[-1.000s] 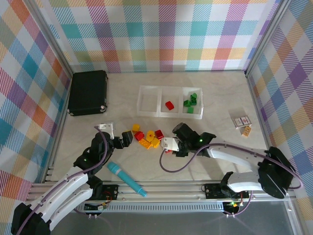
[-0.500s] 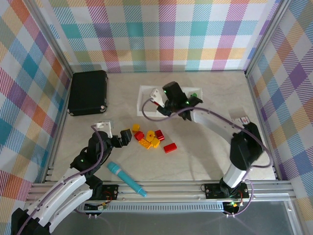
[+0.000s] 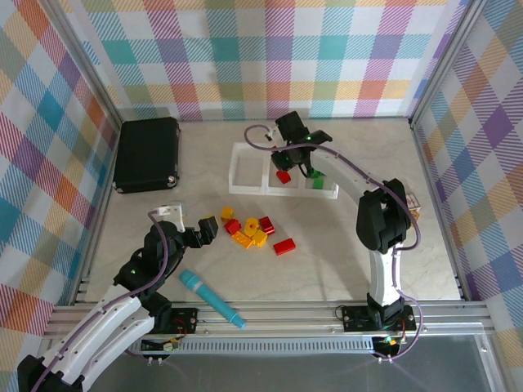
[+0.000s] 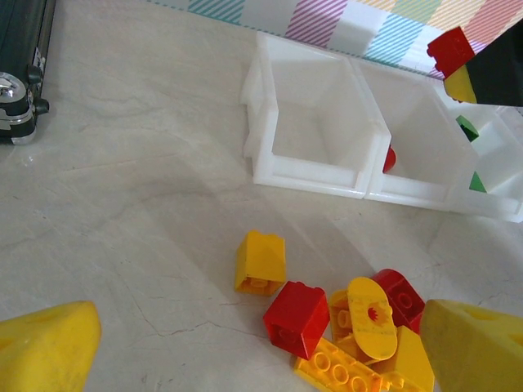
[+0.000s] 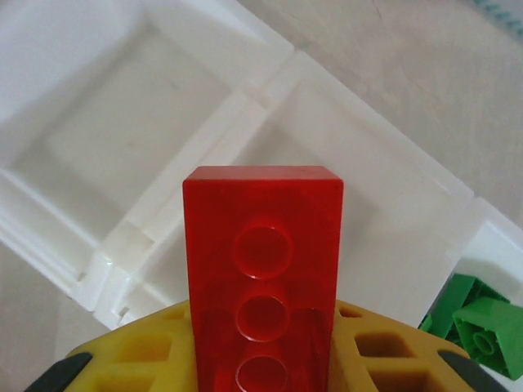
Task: Sort the legos into containers by color
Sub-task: Place the lego in the container.
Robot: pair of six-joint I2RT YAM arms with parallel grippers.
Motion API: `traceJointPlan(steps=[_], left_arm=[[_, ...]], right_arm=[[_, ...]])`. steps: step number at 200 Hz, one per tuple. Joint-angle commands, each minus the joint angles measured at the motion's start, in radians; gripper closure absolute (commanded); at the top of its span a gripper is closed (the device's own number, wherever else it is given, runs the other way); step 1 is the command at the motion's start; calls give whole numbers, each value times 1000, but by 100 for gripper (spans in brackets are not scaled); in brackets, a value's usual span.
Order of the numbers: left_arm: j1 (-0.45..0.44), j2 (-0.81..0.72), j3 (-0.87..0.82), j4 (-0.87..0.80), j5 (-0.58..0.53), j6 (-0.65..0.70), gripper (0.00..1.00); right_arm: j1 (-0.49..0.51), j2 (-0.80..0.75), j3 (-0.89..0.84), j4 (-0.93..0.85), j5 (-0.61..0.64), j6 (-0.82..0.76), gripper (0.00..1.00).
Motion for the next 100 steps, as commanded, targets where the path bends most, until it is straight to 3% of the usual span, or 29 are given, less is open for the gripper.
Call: traceJointPlan(steps=[1,48,63,80,100], left_arm=[[2,3,19,0,-1,-14,0],[3,8,12,14,-5,-29,1],[3,13,9,25,-3,-33,0],[3,21,11,31,-4,-41,0],[3,33,18,22,-26,-63,0]], right_arm=[[-3,40,27,-61,-22,56,77],[-27,86,35,-70,-49,102,73],[-28,90,38,-74,-44,98,67],[-29,84,35,-82,-48,91,51],[-29,68,27,-83,-51,92,42]])
